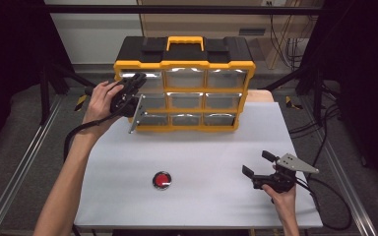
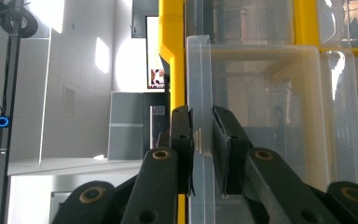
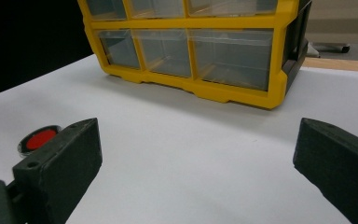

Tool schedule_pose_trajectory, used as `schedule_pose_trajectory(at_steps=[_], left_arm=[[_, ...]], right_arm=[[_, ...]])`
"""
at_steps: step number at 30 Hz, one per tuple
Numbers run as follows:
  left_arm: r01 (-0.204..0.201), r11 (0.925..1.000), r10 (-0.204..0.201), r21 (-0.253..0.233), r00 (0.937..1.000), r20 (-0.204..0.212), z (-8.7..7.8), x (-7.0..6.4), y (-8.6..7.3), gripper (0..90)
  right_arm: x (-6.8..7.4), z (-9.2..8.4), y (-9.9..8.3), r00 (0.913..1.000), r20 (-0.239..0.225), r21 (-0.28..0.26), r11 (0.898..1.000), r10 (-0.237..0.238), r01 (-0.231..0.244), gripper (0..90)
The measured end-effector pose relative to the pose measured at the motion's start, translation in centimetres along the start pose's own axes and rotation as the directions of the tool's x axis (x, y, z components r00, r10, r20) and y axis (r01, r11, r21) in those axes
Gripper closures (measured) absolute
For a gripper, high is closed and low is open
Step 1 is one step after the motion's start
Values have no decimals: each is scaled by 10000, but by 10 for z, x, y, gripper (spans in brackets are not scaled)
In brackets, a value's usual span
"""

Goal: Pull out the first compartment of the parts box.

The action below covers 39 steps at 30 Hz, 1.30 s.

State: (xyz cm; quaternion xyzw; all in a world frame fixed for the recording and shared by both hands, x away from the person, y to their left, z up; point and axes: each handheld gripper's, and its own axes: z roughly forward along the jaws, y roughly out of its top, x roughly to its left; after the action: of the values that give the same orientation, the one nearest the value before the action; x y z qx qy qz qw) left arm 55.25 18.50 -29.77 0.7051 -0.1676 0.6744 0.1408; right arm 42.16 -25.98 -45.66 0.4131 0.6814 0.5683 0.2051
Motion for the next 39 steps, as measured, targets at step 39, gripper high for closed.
schedule_pose_trajectory(at_steps=[39], left_arm=[[-148, 9998, 146, -92, 9998, -141, -29, -3, 10, 787]], right_arm=[[0, 0, 0, 10000, 18, 30, 10000, -26, 26, 19]])
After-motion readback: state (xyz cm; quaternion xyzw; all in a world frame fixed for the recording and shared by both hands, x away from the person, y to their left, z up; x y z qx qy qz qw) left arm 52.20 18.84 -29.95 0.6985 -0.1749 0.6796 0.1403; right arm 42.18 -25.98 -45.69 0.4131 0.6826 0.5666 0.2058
